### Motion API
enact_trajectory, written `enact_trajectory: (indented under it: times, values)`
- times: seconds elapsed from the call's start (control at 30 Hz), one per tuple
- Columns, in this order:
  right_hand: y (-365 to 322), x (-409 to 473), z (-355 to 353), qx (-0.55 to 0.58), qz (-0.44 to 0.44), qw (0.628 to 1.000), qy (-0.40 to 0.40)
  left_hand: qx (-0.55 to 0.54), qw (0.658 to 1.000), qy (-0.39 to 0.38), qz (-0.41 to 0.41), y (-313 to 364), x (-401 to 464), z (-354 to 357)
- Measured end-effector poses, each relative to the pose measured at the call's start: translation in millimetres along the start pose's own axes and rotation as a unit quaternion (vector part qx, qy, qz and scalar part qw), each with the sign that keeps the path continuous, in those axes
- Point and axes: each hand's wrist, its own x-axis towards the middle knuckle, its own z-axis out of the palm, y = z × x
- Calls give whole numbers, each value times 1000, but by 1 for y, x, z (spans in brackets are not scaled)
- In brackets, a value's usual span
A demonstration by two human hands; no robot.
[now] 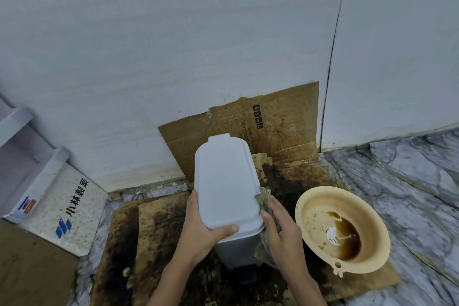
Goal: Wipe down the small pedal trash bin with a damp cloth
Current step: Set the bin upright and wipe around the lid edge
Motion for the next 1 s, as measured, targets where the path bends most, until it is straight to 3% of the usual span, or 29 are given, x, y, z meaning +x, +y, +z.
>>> enact_trajectory:
  times: [0.4, 0.73, 1.0]
  values:
    - [-10, 107, 3, -35, 9, 989, -144, -6, 1000, -31, -1, -4, -4, 2]
    - [6, 51, -1, 90, 98, 985, -114, -29, 999, -24, 2, 0, -8, 3]
    - [13, 128, 15, 105, 97, 983, -119, -30, 998, -53, 23, -2, -5, 3]
